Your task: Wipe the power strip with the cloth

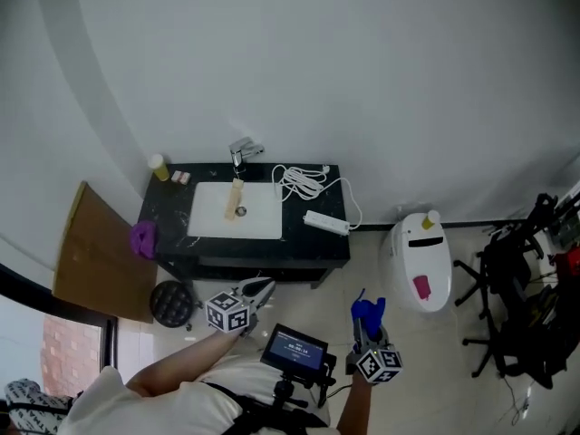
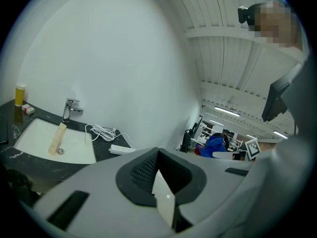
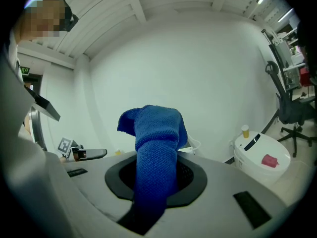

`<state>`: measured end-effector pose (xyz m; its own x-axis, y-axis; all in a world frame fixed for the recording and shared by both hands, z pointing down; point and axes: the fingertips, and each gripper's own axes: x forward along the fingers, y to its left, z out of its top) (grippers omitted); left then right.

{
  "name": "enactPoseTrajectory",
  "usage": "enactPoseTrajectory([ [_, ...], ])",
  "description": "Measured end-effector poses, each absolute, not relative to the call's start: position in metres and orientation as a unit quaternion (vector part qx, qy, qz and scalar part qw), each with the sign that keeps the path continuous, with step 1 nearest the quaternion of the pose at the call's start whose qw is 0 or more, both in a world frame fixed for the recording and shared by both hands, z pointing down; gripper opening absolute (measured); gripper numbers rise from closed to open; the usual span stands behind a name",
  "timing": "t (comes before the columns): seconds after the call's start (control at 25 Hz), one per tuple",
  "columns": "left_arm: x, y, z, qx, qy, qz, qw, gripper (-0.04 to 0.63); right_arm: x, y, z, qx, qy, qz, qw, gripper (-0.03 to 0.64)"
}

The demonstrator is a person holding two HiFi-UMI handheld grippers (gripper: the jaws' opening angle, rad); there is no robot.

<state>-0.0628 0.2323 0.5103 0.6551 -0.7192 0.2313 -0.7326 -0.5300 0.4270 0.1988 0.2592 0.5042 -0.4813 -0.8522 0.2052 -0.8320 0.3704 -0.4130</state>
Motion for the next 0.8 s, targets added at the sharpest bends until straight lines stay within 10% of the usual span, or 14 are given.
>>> enactPoseTrajectory([
  [0.8,-0.167,0.251,0.511,0.842,-0.478,0.0,0.25,0.005,0.082,0.249,0.499,-0.462,0.864,-0.199,0.024,0.092],
])
